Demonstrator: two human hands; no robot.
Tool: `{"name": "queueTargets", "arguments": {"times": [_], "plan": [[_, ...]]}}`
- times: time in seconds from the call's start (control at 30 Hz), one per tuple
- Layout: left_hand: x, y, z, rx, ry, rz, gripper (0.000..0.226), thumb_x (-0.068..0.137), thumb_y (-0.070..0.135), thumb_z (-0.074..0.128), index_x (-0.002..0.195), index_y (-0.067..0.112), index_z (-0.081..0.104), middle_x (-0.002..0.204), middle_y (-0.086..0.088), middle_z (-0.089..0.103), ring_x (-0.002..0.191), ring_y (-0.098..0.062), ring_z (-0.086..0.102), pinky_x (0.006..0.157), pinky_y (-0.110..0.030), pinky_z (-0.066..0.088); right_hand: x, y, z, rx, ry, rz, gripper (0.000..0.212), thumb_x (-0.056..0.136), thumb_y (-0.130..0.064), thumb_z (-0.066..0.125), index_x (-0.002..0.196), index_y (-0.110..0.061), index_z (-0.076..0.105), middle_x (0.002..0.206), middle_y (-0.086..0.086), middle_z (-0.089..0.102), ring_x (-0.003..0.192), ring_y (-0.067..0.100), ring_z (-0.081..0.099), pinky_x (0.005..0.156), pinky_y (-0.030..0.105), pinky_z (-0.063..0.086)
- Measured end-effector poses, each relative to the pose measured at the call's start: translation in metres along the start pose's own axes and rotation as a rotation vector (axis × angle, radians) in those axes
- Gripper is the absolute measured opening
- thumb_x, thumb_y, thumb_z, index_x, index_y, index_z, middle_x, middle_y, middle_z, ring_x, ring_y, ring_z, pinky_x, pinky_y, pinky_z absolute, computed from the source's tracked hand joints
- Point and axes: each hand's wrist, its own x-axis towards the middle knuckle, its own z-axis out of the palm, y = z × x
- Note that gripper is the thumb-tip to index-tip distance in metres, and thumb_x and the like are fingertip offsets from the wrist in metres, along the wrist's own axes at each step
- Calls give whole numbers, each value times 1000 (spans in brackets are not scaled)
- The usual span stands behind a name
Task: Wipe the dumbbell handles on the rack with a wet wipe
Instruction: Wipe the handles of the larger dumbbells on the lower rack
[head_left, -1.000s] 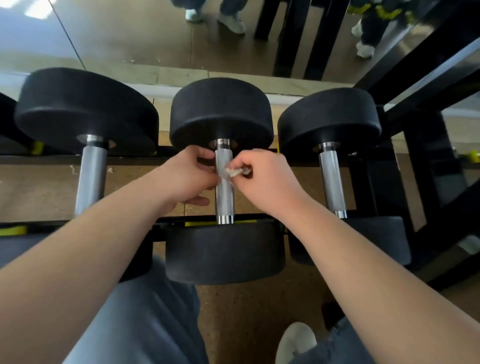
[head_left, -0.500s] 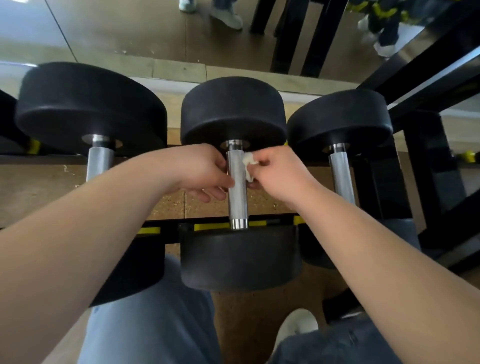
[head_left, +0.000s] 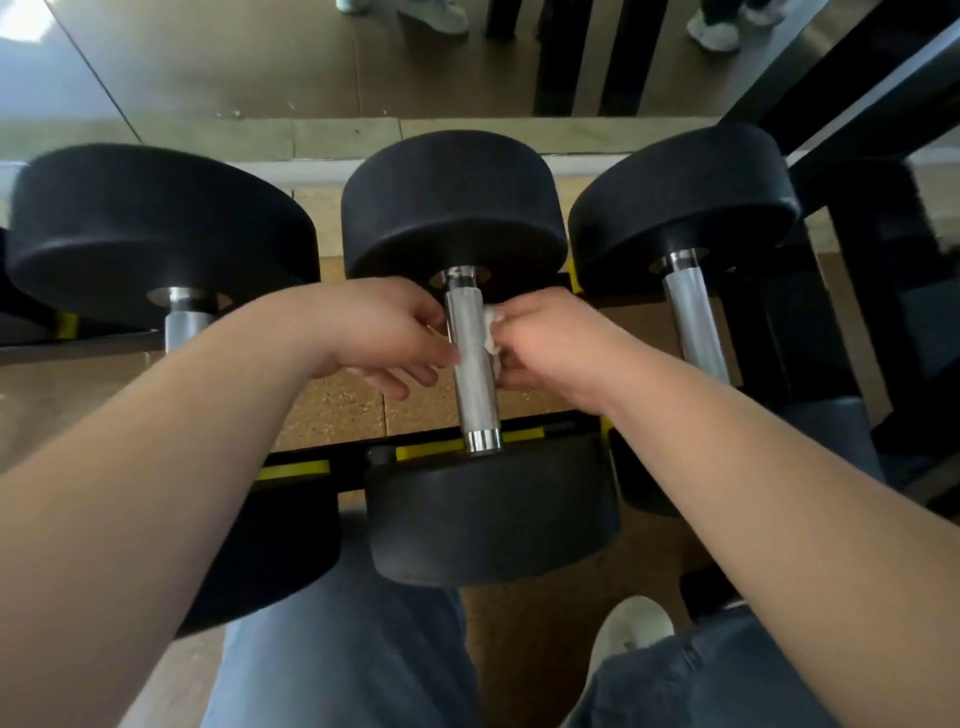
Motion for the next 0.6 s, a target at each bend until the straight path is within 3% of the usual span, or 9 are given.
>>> {"name": "queueTargets", "arguments": {"times": [0.13,0.17,0.3,0.37,0.47,0.6], "plan": [[-1,-1,-1,97,2,11,49,97,26,69,142,24,52,113,1,71,98,-9,72,80,-33,63,-19,13,-2,-482,-149,133,14,91,-8,63,95,-13,75,92,10,76,90,27,75,90,49,61],[1,-2,0,109,-1,10,51,97,27,68,144,25,51,113,1,70,97,-9,72,79,-33,63,-17,13,-2,-432,-133,136,14,91,-6,62,96,-12,75,93,11,76,91,27,75,90,49,61],[3,-4,0,97,14,-12,53,98,27,67,148,28,48,114,3,70,99,-10,71,82,-36,63,3,8,1,269,-13,108,27,97,3,58,120,-6,67,109,15,74,98,26,75,91,45,61],[5,-5,3,95,31,-17,50,99,26,66,146,28,50,114,4,69,99,-10,71,83,-37,63,14,2,0,379,17,43,27,100,2,57,124,-4,65,110,15,75,98,25,76,90,42,62],[12,-7,11,48,46,-46,47,101,20,62,146,26,50,112,4,70,95,-9,71,76,-32,63,16,-4,-2,307,-48,30,23,101,0,54,118,-5,69,105,15,77,95,25,77,90,44,62],[20,-6,15,9,51,-92,55,102,14,57,152,26,40,117,2,68,96,-11,71,73,-32,63,3,5,-8,-54,-269,236,26,100,0,51,120,-9,65,105,14,75,95,25,76,86,42,63]]}}
